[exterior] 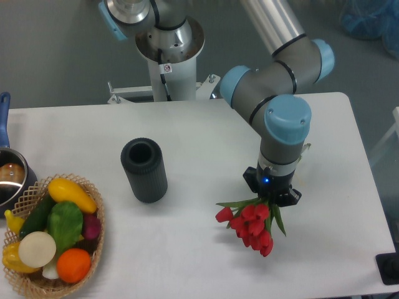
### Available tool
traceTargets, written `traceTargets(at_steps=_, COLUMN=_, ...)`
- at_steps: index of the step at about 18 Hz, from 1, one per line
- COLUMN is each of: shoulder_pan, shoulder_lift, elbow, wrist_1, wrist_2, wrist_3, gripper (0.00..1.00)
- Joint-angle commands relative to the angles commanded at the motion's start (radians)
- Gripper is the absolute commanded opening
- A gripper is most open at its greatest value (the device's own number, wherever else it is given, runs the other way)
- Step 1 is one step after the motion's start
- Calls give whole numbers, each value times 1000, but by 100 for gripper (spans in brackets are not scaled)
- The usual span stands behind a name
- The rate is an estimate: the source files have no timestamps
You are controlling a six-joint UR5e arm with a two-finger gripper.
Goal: Place the flowers on the table
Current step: 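Lower the held red tulips toward the table surface with the gripper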
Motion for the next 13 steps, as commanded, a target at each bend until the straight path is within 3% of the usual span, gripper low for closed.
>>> traceTargets(at_steps=2, shoulder_pan=-3, shoulder_lift=-11, elbow=3, wrist_1=0, wrist_2=-17, wrist_3=0, gripper=40)
traceTargets(at_steps=7, shoulder_pan=-3, shoulder_lift=-14, elbow=8, wrist_1=21, wrist_2=-20, wrist_3=1, gripper=65)
traceTargets(at_steps=8, shoulder_pan=-2, shoulder_lift=-11, elbow=9, wrist_1=21, wrist_2=-22, wrist_3=0, gripper=76)
traceTargets(at_steps=9, shoulder_pan=0, shoulder_lift=-9, elbow=11, wrist_1=21, wrist_2=-20, wrist_3=0, gripper=96)
traceTargets(at_steps=10, shoulder_pan=2, shoulder_lift=-8, elbow=9, wrist_1=21, wrist_2=-20, wrist_3=0, gripper=100)
traceTargets(at_steps=13, shoulder_pan=9, shoulder_lift=0, elbow=11, wrist_1=22, wrist_2=-18, wrist_3=-9, gripper=100)
